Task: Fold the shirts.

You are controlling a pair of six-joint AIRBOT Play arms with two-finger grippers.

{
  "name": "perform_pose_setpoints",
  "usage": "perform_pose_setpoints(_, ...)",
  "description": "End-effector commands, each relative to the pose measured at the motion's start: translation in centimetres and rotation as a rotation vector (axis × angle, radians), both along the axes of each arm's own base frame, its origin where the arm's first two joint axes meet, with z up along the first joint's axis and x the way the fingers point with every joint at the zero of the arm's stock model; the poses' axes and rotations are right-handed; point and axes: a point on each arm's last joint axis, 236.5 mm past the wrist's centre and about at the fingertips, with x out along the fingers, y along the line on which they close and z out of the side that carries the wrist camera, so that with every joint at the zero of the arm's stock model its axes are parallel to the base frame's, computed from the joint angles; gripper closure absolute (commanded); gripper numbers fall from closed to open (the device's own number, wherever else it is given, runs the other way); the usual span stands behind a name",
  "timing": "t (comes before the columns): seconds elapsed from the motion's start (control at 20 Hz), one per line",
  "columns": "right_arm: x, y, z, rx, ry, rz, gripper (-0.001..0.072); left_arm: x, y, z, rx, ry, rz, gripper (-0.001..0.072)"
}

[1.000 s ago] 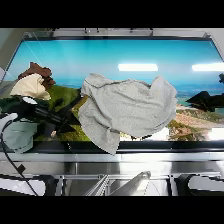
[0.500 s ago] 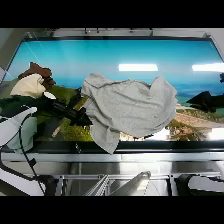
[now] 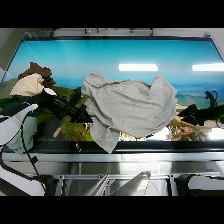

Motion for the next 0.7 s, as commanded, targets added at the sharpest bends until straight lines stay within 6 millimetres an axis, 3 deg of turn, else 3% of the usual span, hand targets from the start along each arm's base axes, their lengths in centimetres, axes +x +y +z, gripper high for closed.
perform_pose_setpoints(0.0,1.8,2.0,-1.8,0.02,-0.009,-0.031,0.0297,-0.4,0.0,0.9,-0.032,0.024,-0.007,0.0691)
perform_pose_setpoints(0.05,2.3,2.5,-2.1,0.011,-0.018,-0.031,0.0378,-0.3,0.0,0.9,-0.033,0.023,-0.006,0.0691)
perform_pose_setpoints(0.15,3.1,3.2,-2.2,0.003,-0.034,-0.033,0.0397,-0.3,-0.1,0.9,-0.035,0.017,-0.008,0.0691)
perform_pose_setpoints(0.25,3.2,3.9,-1.3,0.037,-0.059,-0.013,0.0648,0.0,0.0,1.3,-0.06,-0.007,-0.005,0.0691)
perform_pose_setpoints(0.4,2.5,4.1,3.0,0.069,-0.155,0.06,0.0695,2.2,0.1,5.6,-0.151,-0.124,0.061,0.0691)
perform_pose_setpoints(0.5,2.7,2.6,8.4,0.035,-0.276,0.057,0.0695,3.7,1.1,10.7,-0.225,-0.252,0.118,0.0691)
perform_pose_setpoints(0.55,2.9,2.1,11.8,0.018,-0.357,0.047,0.0695,4.0,1.7,14.2,-0.281,-0.327,0.145,0.0691)
perform_pose_setpoints(0.65,3.5,1.4,21.5,-0.006,-0.618,0.001,0.0696,3.9,2.7,22.4,-0.413,-0.509,0.196,0.069)
